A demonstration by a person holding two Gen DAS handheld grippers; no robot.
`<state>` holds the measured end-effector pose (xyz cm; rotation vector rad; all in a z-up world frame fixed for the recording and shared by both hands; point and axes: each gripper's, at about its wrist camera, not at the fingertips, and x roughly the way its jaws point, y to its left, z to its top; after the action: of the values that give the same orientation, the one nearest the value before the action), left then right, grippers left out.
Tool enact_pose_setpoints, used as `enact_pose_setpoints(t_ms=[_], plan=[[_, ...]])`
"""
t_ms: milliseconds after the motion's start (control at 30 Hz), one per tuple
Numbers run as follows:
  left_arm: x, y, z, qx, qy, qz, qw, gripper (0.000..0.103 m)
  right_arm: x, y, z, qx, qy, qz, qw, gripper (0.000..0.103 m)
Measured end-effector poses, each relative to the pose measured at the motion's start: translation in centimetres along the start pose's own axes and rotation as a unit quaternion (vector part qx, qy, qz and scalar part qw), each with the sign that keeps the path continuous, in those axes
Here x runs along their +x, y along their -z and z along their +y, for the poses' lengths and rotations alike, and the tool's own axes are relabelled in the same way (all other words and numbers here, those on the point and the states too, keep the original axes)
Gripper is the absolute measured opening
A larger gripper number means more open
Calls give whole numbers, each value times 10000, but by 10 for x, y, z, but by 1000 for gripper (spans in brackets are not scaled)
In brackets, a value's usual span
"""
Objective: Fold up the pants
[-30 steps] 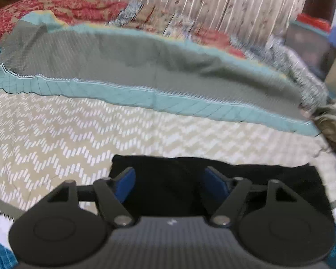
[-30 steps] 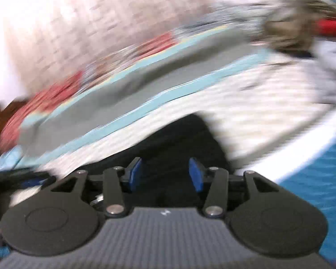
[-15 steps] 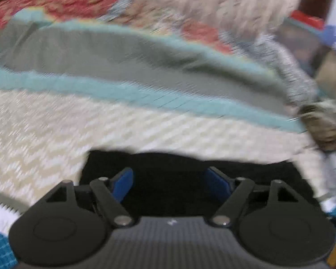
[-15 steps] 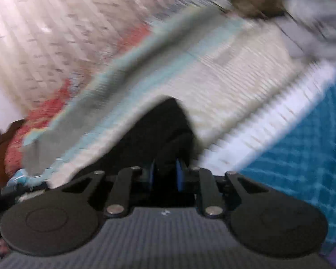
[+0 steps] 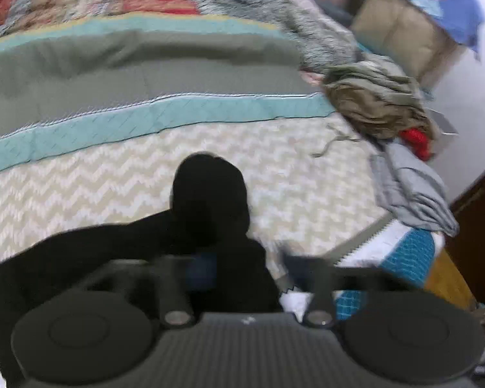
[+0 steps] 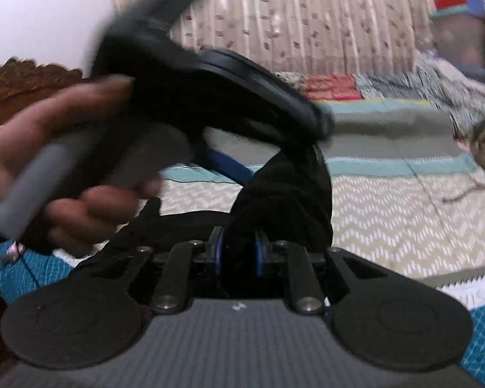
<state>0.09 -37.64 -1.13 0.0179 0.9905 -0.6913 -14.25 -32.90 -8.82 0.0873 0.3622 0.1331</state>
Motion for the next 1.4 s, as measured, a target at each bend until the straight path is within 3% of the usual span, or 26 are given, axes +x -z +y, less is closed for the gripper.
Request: enact_pose_setpoints(t_ms=[100,133,167,233,267,300,333,533,767,833,900,967,1000,1033,1167,1300,1400], plan=[[-11,6,19,-253,74,-297,9992,12,-8,4,-1,33,43,-166,9998,34],[-14,7,26,-336,64,-300,9990,12,-8,6,-5,54,32,-173,9998,54],[-18,11,33,-423,97,-302,9986,12,-8,10,-6,1,79,-130,9999,66],[-25,14,43,-533,204,-294,9979,12,2,20,-5,-184,129,75,9997,64],[-29,16,49,-577,240,-303,9976,12,8,23,-3,-220,147,219,9994,53],[-33,16,54,-616,271,-332,9972,12,15,25,-1,-220,129,367,9990,38],[-40,18,61,-657,299,-393,9966,12,20,24,2,-207,118,520,9984,8],[-84,29,110,-1089,303,-804,9903,12,17,-8,43,-530,-545,120,9970,8],[-110,60,185,-1806,-181,-802,9801,14,66,-16,111,-1089,-1328,610,9833,8],[-97,73,203,-1883,-444,-602,9793,21,90,-7,123,-1216,-1411,1055,9768,11],[-75,88,217,-1979,-779,-294,9767,50,110,7,131,-1305,-1399,1420,9712,21],[-59,103,229,-2085,-899,-164,9737,66,115,14,130,-1482,-1176,1329,9729,44],[-57,110,235,-2210,-873,-254,9710,78,112,11,128,-1411,-1150,1345,9740,46],[-59,114,239,-2350,-846,-325,9678,82,109,7,123,-1250,-1244,1389,9745,46],[-75,118,244,-2558,-667,-508,9631,81,83,-7,88,-275,-1515,1254,9801,47],[-102,126,236,-2401,-632,-859,9649,82,61,-7,43,791,-1251,1038,9835,47],[-115,137,223,-2096,-615,-907,9716,83,50,2,20,1359,-1010,977,9807,46]])
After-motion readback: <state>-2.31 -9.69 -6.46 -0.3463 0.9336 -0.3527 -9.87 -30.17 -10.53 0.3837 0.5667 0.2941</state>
